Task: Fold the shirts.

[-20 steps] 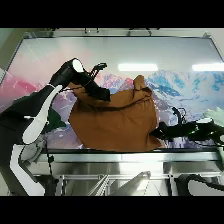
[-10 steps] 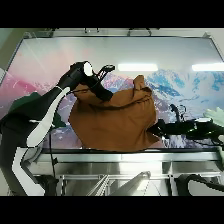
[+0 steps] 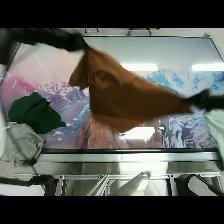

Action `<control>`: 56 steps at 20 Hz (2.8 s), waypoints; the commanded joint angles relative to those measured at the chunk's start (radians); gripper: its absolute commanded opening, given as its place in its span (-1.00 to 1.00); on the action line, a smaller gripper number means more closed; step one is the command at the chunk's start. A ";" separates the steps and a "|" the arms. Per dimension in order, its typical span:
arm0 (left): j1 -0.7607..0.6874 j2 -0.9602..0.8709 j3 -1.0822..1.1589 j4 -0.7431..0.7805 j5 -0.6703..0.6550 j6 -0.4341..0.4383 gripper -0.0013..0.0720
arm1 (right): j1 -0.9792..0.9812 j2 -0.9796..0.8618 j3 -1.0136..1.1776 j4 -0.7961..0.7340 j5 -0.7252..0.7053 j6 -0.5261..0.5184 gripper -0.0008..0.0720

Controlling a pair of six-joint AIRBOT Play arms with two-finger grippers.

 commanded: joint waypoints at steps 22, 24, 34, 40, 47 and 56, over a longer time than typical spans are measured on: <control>0.205 0.021 -0.769 -0.403 0.129 0.274 0.99 | 0.378 -0.251 0.277 -0.069 -0.458 -0.134 0.23; 0.264 -0.074 -0.647 -0.391 0.083 0.277 0.99 | 0.339 -0.350 0.336 -0.064 -0.411 -0.085 0.41; 0.201 -0.128 -0.645 -0.126 -0.354 0.229 0.98 | 0.172 -0.213 -0.211 -0.173 0.017 0.077 0.39; -0.031 -0.136 -0.743 0.204 -0.100 0.121 0.98 | 0.173 -0.032 -0.601 -0.169 -0.243 0.070 0.40; -0.113 -0.283 -0.521 0.340 -0.095 -0.008 0.16 | 0.313 -0.040 -0.655 -0.164 -0.354 0.076 0.40; -0.091 -0.338 -0.318 0.324 -0.317 -0.006 -0.91 | 0.492 -0.224 -0.655 0.037 -0.445 -0.026 -0.21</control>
